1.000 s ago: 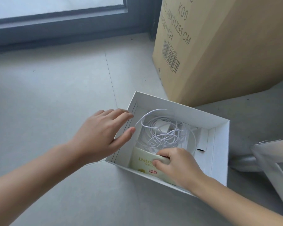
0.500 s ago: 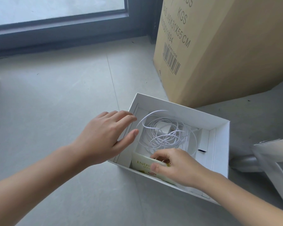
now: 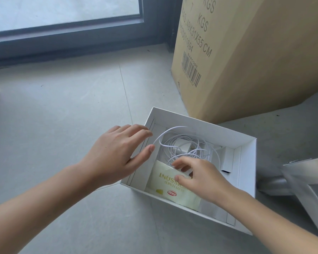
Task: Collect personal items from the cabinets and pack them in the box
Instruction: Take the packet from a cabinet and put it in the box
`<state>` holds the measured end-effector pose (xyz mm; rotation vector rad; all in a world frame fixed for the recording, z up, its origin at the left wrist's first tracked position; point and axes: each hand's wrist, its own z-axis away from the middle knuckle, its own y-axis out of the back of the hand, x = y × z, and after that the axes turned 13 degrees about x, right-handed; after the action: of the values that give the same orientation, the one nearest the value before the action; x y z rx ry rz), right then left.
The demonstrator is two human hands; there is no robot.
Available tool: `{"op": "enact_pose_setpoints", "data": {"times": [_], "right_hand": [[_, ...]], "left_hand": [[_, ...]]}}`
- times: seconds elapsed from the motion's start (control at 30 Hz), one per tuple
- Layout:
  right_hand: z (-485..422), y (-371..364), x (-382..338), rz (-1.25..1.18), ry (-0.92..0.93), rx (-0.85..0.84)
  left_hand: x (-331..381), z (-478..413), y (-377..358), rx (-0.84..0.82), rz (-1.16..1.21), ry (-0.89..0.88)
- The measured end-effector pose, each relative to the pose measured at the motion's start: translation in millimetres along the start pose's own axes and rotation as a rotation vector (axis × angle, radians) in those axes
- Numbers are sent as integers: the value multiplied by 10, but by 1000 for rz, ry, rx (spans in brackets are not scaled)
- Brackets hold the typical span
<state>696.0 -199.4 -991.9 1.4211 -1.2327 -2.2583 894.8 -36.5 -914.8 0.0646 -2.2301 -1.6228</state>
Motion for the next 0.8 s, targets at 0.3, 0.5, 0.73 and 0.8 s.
{"op": "enact_pose_setpoints", "data": {"times": [0.3, 0.5, 0.73, 0.8], "right_hand": [[28, 105, 41, 70, 91, 96], [45, 110, 136, 51, 6, 55], [77, 16, 154, 105, -60, 7], [86, 126, 165, 93, -44, 36]], "left_hand": [[31, -52, -39, 9, 5, -13], [68, -91, -87, 20, 17, -40], [165, -105, -154, -21, 48, -67], [190, -117, -174, -22, 69, -76]]}}
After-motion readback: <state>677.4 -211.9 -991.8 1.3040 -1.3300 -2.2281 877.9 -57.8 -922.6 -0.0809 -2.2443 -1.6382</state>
